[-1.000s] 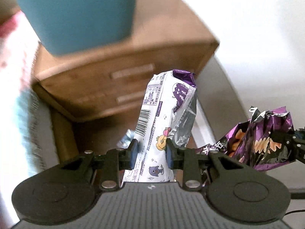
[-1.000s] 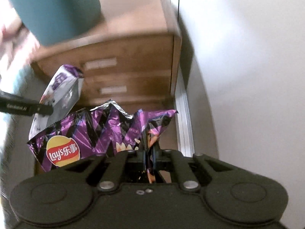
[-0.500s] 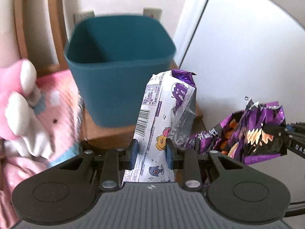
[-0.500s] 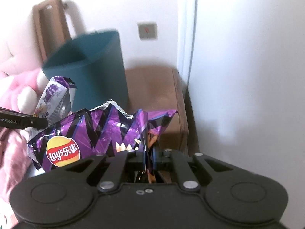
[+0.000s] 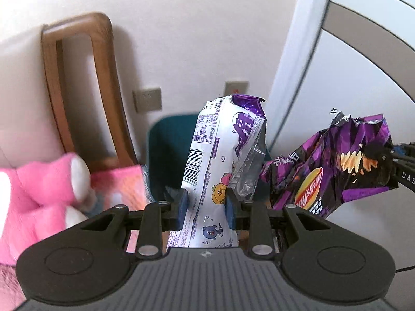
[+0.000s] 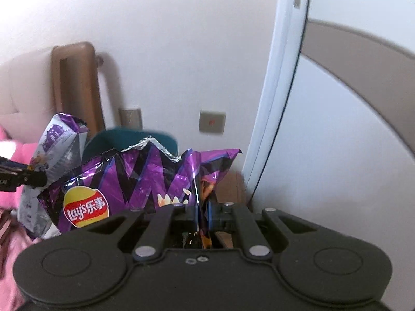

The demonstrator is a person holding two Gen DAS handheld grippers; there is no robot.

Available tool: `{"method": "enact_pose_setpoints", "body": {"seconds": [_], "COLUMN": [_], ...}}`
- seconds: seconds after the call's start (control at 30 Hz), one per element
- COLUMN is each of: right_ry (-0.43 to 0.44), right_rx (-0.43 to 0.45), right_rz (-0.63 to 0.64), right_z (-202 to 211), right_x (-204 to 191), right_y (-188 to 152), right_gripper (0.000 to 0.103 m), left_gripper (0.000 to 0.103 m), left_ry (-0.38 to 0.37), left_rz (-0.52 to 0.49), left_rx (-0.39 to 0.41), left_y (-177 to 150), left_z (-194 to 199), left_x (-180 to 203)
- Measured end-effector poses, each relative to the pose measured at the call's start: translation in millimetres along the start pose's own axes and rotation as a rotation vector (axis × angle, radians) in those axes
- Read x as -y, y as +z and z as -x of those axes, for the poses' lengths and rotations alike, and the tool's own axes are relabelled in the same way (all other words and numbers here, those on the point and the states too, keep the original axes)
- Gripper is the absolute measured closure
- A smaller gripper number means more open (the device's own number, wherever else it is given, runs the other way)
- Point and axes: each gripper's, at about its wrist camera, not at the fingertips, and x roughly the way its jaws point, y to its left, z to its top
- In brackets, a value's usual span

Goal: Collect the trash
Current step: 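Lift the snack wrapper and Lay's bag up to the teal wastebasket with both tools, then open the left tool over the wastebasket while the right tool releases the Lay's bag inside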

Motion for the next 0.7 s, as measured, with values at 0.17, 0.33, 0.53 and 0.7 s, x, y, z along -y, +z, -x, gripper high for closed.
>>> {"method": "enact_pose_setpoints", "body": {"seconds": [0.17, 0.33, 0.53, 0.7], "right_ry": [-0.086, -0.155, -0.228, -0.22], "right_rx": [0.05, 0.073, 0.072, 0.045], "right_rz": [0.057, 0.114, 0.234, 0.351], "right_z": [-24, -56, -90, -109], "right_x": [-22, -42, -67, -92], "right_y": [42, 66, 69, 54], "right_gripper": [0.097, 0.097, 0.097, 0.096], "left_gripper": [0.074, 0.074, 0.074, 0.074], "left_ry": [0.023, 0.04, 0.073, 0.079], "left_rz": [0.005, -0.004, -0.02, -0.042], "left_rx": [0.012, 0.014, -0.048, -0.102], "left_y": [40, 67, 71, 64], "left_z": [-20, -49, -94, -129], "left_x": [-15, -18, -20, -22]}}
